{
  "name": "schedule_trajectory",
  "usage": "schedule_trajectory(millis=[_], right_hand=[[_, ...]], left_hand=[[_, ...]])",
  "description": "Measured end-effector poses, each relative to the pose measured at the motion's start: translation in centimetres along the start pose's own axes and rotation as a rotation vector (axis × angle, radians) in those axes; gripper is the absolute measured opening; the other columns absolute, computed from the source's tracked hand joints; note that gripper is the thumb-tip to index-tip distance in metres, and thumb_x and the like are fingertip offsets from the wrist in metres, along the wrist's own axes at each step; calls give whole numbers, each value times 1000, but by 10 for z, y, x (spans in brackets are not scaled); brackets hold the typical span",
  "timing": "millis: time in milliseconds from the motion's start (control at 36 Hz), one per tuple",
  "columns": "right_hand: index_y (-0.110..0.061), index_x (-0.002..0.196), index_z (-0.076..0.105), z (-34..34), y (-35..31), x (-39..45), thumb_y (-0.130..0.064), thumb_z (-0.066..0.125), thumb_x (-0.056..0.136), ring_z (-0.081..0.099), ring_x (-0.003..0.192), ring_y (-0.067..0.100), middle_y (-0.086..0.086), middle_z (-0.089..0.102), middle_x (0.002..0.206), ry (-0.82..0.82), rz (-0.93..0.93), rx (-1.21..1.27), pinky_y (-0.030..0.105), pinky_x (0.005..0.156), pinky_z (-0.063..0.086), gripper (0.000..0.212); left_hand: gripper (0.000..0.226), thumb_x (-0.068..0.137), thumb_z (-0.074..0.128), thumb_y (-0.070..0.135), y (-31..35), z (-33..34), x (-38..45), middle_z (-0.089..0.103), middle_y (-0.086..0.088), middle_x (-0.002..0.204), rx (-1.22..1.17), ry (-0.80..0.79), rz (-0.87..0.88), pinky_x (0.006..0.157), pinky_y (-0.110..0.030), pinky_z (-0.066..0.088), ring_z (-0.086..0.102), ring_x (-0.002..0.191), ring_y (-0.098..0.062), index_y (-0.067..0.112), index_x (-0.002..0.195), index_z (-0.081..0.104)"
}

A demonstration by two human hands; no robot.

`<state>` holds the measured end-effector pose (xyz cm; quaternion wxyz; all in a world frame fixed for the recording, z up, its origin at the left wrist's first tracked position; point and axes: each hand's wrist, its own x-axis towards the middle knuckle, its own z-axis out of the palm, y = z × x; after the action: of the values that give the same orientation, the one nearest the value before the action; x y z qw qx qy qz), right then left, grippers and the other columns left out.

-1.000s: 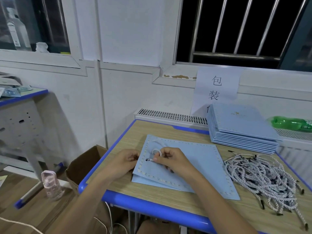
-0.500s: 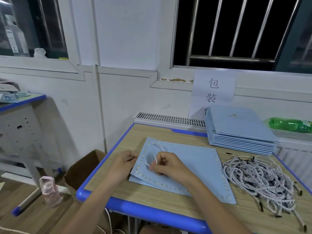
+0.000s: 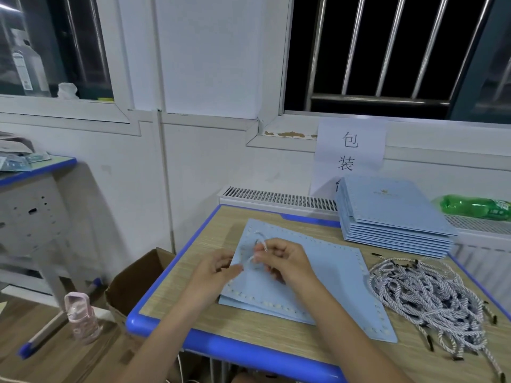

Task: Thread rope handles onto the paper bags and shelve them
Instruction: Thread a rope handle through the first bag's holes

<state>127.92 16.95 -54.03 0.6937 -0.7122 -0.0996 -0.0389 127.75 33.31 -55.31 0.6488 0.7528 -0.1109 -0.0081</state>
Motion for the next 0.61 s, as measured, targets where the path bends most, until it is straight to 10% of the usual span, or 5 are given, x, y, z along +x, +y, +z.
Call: schedule_trajectory(millis=[194, 333, 417, 611], right_hand=[[-10, 87, 69, -3, -13, 4, 6, 59, 87, 54, 50, 8, 0, 67, 63, 112, -152, 142, 19, 51, 45, 19], [-6, 87, 69, 20, -33, 16, -1, 65, 86, 59, 61, 5, 6, 67, 78, -144, -299, -252, 20, 64, 50, 7], [-8, 108, 70, 34, -34, 16, -15, 65, 89, 59, 88, 5, 5, 68, 104, -311, -400, -637, 17, 84, 44, 21], [-24, 144, 37, -6, -19, -13, -35, 51, 96, 47, 119, 9, -1, 41, 137, -254, -187, -808, 22, 102, 38, 52]], left_hand=[[57, 87, 61, 15, -20, 0, -4, 48, 17, 108, 487, -60, 207, 58, -13, 37, 53, 64, -2, 45, 128, 35], [45, 55, 48, 51, -9, 4, -6, 55, 15, 101, 631, -144, 151, 77, -34, 50, 57, 84, -2, 31, 92, 63], [4, 74, 58, 34, 10, 10, -2, 62, 14, 93, 406, -92, 112, 69, -23, 50, 57, 81, -3, 34, 78, 57], [17, 87, 60, 17, 7, -45, 28, 66, 1, 71, -194, 240, -162, 58, -23, 34, 50, 65, -11, 11, 73, 66]])
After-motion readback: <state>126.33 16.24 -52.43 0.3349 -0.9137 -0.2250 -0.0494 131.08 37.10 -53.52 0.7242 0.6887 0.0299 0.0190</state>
